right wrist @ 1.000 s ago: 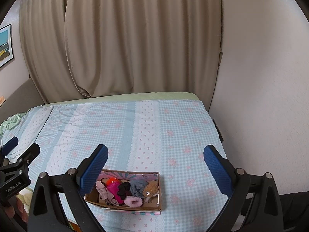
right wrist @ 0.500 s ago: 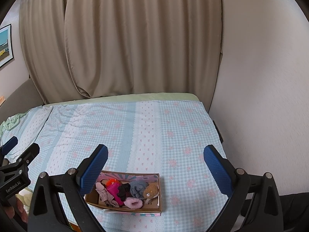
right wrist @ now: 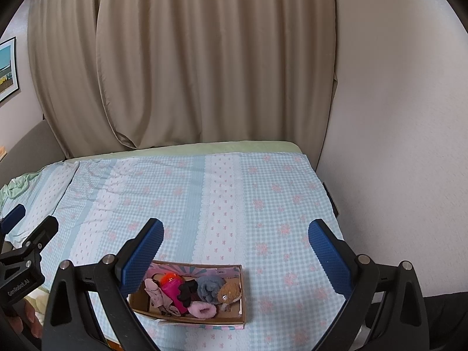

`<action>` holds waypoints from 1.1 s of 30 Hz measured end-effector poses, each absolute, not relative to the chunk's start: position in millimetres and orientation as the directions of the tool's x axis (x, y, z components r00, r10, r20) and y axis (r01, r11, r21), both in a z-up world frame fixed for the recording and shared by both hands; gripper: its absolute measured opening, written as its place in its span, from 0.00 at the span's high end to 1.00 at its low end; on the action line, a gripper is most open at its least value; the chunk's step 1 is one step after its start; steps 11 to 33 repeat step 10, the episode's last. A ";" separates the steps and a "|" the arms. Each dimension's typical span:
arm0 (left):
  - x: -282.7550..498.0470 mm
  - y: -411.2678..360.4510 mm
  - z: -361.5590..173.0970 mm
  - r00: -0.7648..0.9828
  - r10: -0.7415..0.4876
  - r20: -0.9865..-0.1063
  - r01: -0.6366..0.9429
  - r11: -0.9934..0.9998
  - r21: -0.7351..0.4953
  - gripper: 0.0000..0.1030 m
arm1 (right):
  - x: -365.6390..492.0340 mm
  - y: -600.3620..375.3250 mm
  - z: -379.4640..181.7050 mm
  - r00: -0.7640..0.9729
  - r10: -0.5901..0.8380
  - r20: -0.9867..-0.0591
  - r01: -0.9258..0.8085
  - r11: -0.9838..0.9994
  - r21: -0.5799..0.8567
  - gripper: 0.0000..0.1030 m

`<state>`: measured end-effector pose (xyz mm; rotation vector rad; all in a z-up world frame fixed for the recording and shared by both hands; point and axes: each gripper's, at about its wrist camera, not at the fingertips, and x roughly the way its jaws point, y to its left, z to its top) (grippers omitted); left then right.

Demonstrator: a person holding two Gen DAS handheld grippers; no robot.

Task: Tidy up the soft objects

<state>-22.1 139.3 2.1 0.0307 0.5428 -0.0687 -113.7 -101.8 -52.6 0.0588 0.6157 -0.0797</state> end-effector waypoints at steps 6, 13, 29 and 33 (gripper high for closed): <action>-20.2 137.0 2.7 0.863 -0.050 -0.502 0.068 0.998 0.017 0.00 | -110.2 -101.1 -55.0 0.812 -0.055 -0.581 0.091 0.995 0.033 0.04; -18.1 134.3 -1.6 0.864 -0.033 -0.503 0.054 0.998 0.026 0.00 | -104.9 -102.3 -55.7 0.807 -0.049 -0.588 0.085 0.996 0.035 0.04; -18.1 134.3 -1.6 0.864 -0.033 -0.503 0.054 0.998 0.026 0.00 | -104.9 -102.3 -55.7 0.807 -0.049 -0.588 0.085 0.996 0.035 0.04; -18.1 134.3 -1.6 0.864 -0.033 -0.503 0.054 0.998 0.026 0.00 | -104.9 -102.3 -55.7 0.807 -0.049 -0.588 0.085 0.996 0.035 0.04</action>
